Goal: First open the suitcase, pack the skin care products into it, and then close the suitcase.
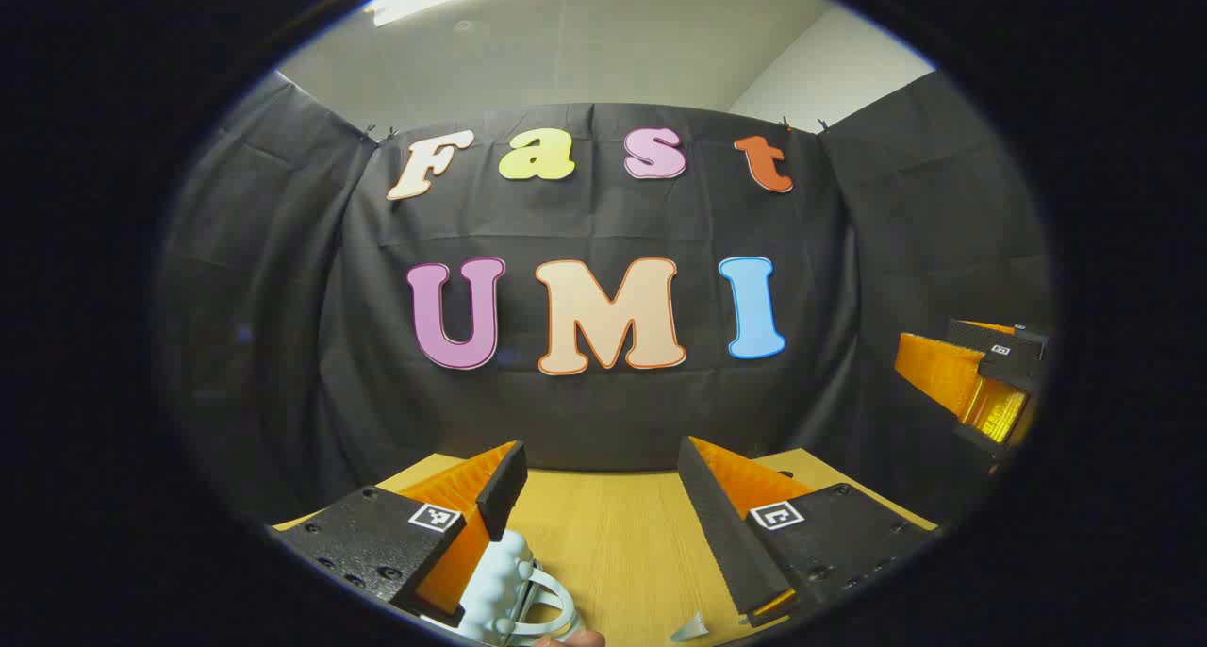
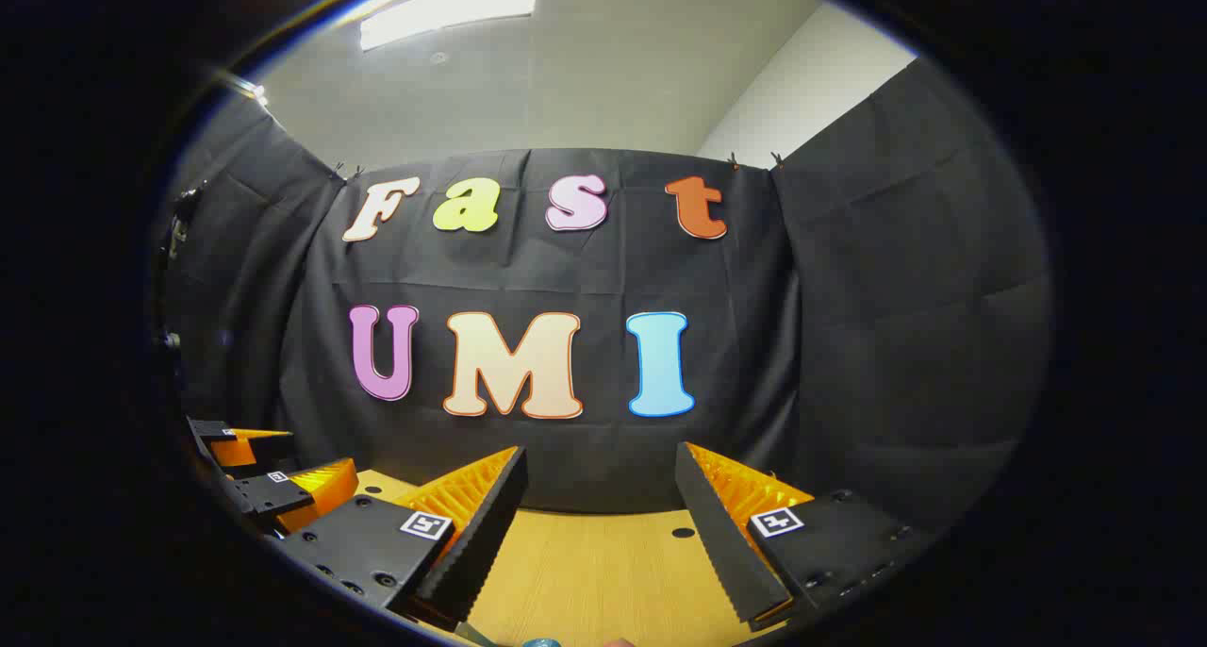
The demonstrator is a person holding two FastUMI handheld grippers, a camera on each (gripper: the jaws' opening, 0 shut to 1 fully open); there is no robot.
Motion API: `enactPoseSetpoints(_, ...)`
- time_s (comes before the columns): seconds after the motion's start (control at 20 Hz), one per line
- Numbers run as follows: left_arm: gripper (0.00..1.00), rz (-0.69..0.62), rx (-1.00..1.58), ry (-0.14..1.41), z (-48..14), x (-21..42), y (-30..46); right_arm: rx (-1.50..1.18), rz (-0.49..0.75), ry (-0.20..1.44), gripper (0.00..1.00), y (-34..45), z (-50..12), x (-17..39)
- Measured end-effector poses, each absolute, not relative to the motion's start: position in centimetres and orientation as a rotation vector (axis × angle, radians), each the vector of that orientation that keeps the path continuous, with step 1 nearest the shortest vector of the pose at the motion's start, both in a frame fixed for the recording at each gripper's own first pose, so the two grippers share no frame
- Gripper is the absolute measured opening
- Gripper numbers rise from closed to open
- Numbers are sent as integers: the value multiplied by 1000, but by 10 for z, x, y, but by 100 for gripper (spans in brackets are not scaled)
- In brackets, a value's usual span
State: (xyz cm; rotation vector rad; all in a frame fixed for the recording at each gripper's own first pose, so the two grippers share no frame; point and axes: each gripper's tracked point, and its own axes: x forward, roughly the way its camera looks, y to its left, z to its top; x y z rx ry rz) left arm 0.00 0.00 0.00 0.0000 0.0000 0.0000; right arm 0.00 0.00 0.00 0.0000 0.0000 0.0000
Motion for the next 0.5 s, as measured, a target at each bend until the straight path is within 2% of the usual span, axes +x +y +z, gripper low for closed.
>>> enactPoseSetpoints(0.5, 95, 50, 22, 86, -34, 8, -13, -24, 91, -19, 99, -3, -8, 15)
